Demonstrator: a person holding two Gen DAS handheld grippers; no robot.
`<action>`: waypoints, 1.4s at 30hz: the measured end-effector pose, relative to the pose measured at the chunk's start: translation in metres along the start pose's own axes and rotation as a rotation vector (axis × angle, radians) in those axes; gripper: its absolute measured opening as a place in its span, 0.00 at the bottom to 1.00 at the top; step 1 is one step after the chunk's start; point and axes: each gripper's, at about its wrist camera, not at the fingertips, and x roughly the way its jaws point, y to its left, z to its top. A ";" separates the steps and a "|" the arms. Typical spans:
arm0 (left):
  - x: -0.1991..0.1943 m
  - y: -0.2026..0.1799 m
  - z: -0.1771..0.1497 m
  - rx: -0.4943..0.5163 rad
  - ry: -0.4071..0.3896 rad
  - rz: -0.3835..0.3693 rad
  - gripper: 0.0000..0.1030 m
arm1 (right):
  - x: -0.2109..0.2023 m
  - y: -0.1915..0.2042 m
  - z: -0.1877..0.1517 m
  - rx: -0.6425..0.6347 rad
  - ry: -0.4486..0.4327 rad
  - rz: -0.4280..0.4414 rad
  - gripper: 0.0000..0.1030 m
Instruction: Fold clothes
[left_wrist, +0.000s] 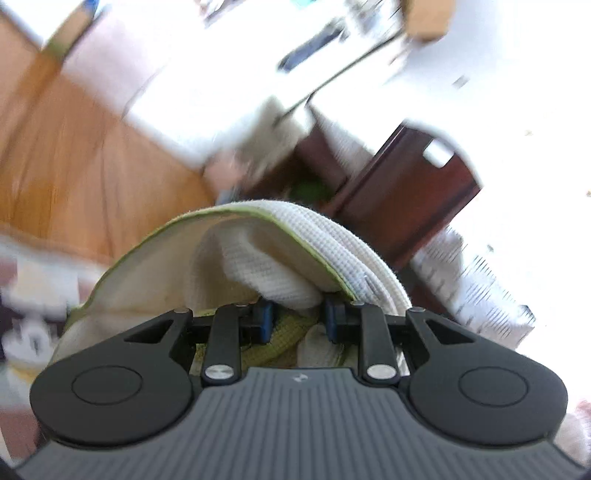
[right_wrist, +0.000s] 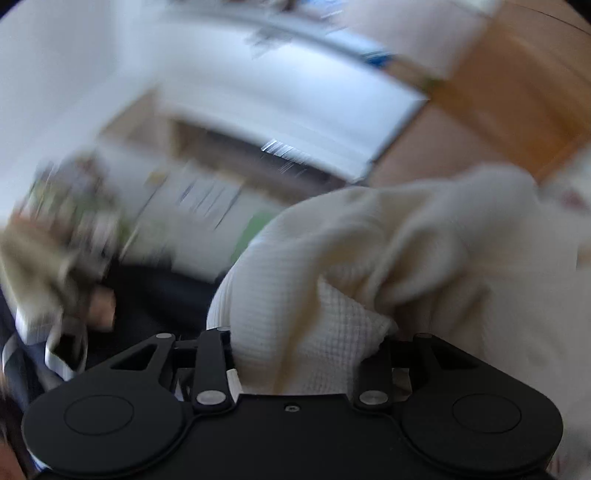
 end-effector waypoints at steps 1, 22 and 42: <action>-0.011 -0.012 0.011 0.049 -0.041 0.006 0.23 | 0.012 0.017 0.010 -0.053 0.029 0.030 0.42; 0.036 0.248 -0.039 0.011 0.276 0.783 0.56 | 0.112 -0.044 0.063 -0.427 0.521 -1.112 0.60; 0.093 0.208 -0.112 0.454 0.637 0.561 0.78 | 0.096 -0.179 -0.056 -0.321 0.347 -1.160 0.57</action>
